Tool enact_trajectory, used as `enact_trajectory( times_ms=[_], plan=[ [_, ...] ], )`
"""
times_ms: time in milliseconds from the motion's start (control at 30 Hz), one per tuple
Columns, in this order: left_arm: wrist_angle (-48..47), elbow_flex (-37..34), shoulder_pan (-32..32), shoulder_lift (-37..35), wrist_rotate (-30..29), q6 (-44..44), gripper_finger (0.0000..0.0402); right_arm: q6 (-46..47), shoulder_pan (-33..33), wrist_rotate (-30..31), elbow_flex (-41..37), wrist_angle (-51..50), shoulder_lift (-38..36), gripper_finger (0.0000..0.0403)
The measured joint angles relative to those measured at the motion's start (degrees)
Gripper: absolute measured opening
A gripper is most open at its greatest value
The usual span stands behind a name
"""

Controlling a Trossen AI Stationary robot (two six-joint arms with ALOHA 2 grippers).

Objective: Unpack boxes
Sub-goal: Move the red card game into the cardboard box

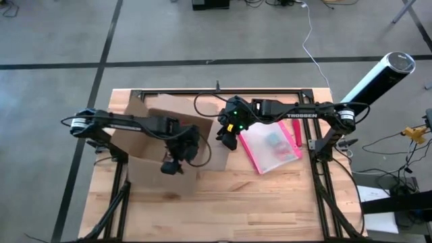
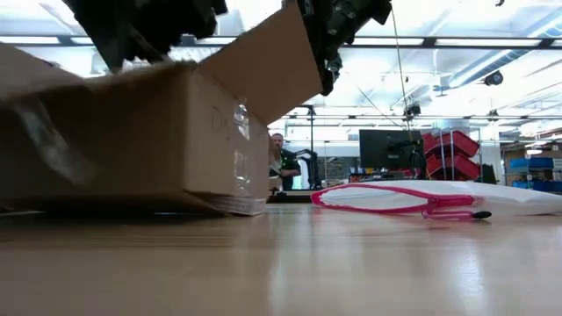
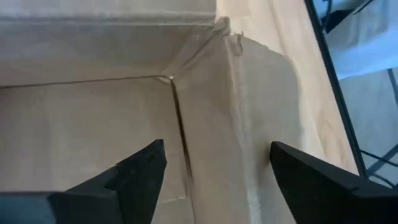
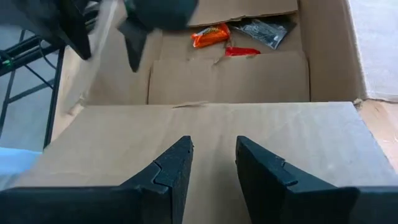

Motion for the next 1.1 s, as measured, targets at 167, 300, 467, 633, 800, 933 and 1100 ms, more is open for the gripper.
enact_trajectory(
  times_ms=[167, 300, 467, 633, 800, 933, 1100],
  plan=[
    [6.12, 0.0, 0.0, 3.99, -0.4, -3.48, 0.023, -0.94, 0.0, -0.1, 0.0, -0.36, 0.0, 0.0101],
    [9.24, 0.0, 0.0, 6.09, -0.34, -5.32, 0.0121, -2.13, -0.09, 0.0, 0.0, -2.22, -0.07, 0.0105],
    [9.69, 0.15, 0.02, 7.62, -0.16, -6.31, 0.0015, -2.83, -0.13, -0.08, 0.0, -3.61, -0.24, 0.0113],
    [11.08, 0.1, 0.0, 6.97, -2.18, -7.18, 0.0003, -3.77, -0.33, -0.08, 0.0, -4.13, -0.75, 0.011],
    [15.38, -0.15, 0.0, 2.68, -7.28, -8.31, 0.0001, -3.66, -1.15, -0.52, 1.5, -3.87, -4.97, 0.0095],
    [19.0, -0.06, 0.38, -0.26, -9.15, -8.18, 0.0, -3.79, -2.24, 2.12, 2.34, -3.86, -10.33, 0.0084],
    [19.97, 0.0, 0.75, -1.32, -11.7, -8.88, 0.0, -4.33, -3.69, 8.65, 2.34, -7.22, -16.95, 0.0073]
  ],
)
